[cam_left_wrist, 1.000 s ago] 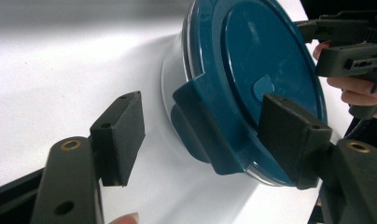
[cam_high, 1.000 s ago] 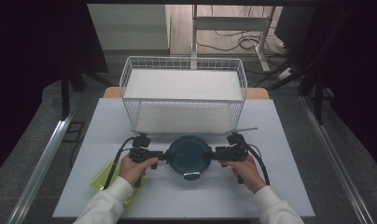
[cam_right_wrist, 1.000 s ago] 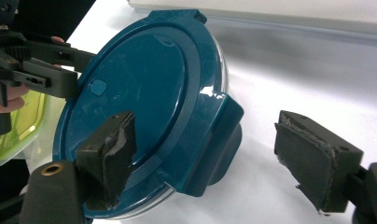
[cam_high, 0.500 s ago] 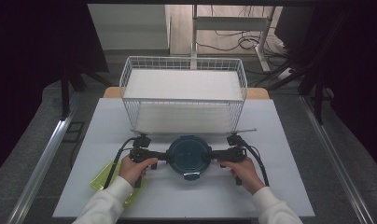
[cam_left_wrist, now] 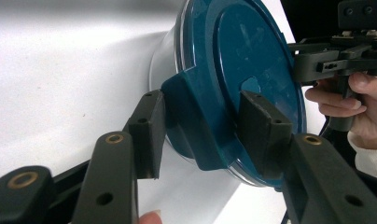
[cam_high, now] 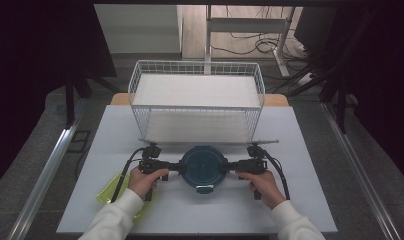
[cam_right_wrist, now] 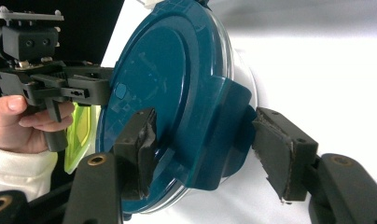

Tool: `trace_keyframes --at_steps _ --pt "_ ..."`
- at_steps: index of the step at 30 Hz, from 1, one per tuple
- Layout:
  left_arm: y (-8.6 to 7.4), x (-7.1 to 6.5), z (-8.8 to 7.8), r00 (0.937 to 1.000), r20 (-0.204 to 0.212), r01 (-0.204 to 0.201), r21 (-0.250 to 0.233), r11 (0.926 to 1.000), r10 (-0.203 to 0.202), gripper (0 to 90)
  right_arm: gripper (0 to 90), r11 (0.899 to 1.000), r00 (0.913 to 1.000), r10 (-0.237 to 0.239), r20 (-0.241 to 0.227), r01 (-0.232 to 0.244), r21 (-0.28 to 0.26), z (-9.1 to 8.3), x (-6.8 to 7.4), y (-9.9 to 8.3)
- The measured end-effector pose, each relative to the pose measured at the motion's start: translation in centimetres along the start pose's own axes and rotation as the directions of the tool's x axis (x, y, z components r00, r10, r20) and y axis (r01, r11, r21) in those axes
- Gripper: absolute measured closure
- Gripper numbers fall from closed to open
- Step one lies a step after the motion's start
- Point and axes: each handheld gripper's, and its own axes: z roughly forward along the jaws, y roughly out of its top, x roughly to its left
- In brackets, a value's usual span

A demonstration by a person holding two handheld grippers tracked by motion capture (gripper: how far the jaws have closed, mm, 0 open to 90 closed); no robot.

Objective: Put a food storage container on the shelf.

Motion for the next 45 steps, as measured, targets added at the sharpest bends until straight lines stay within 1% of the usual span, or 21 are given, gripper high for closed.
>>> trace_keyframes --at_steps 3,5,7,10,11,15,19,21,23,27,30,34,45 --pt "-0.1 0.0 0.0 0.9999 0.001 0.015 -0.013 0.9998 -0.015 54.5 43.0 0.999 0.9993 0.034 -0.013 -0.034 -0.001 -0.1 -0.2 0.0" --pt "-0.1 -0.1 0.0 0.9999 -0.002 0.014 -0.019 0.9997 -0.014 55.7 44.7 0.999 0.9987 0.047 -0.017 -0.047 -0.001 -0.2 -0.2 -0.1" --pt "-0.2 -0.2 -0.1 0.9999 -0.003 0.010 -0.023 0.9997 -0.010 56.2 45.3 0.999 0.9984 0.053 -0.019 -0.053 0.003 -0.3 -0.1 -0.1" --pt "-0.2 -0.3 -0.2 1.0000 -0.002 0.008 -0.024 0.9997 -0.008 57.3 47.9 0.998 0.9978 0.057 -0.034 -0.057 0.002 -0.7 -0.1 -0.2" --pt "-0.2 -0.2 -0.2 0.9999 0.005 0.011 -0.027 0.9996 -0.011 57.4 52.7 0.998 0.9976 0.057 -0.039 -0.057 -0.001 -0.7 -0.2 -0.3" --pt "-0.3 -0.4 -0.2 1.0000 -0.002 0.007 -0.031 0.9995 -0.008 58.0 52.8 0.998 0.9980 0.056 -0.029 -0.056 -0.007 -0.9 -0.1 -0.4" --pt "-0.4 -0.5 -0.3 0.9999 -0.008 0.010 -0.037 0.9993 -0.011 58.7 53.5 0.997 0.9972 0.070 -0.026 -0.070 -0.014 -0.9 0.1 -0.5" --pt "-0.4 -0.6 -0.3 0.9999 -0.013 0.008 -0.041 0.9991 -0.008 59.2 54.0 0.996 0.9962 0.083 -0.027 -0.083 -0.018 -0.9 0.2 -0.5" --pt "-0.4 -0.8 -0.5 0.9998 -0.021 0.003 -0.043 0.9991 -0.004 59.9 54.7 0.996 0.9959 0.086 -0.030 -0.086 -0.021 -1.0 0.3 -0.6" --pt "-0.5 -1.2 -0.8 0.9995 -0.032 -0.002 -0.060 0.9982 0.000 62.3 56.6 0.996 0.9960 0.084 -0.030 -0.085 -0.030 -1.2 0.7 -0.8" --pt "-0.5 -1.1 -0.9 0.9996 -0.030 -0.002 -0.065 0.9979 0.000 63.6 57.6 0.996 0.9961 0.080 -0.039 -0.081 -0.044 -1.4 1.1 -0.9" --pt "-0.5 -1.1 -1.0 0.9997 -0.023 -0.012 -0.066 0.9977 0.010 64.2 57.6 0.996 0.9968 0.073 -0.034 -0.074 -0.048 -1.5 1.3 -1.0" --pt "-0.6 -0.9 -1.1 1.0000 0.002 -0.010 -0.065 0.9978 0.010 66.4 57.6 0.997 0.9981 0.054 -0.029 -0.055 -0.051 -1.7 1.5 -1.1"
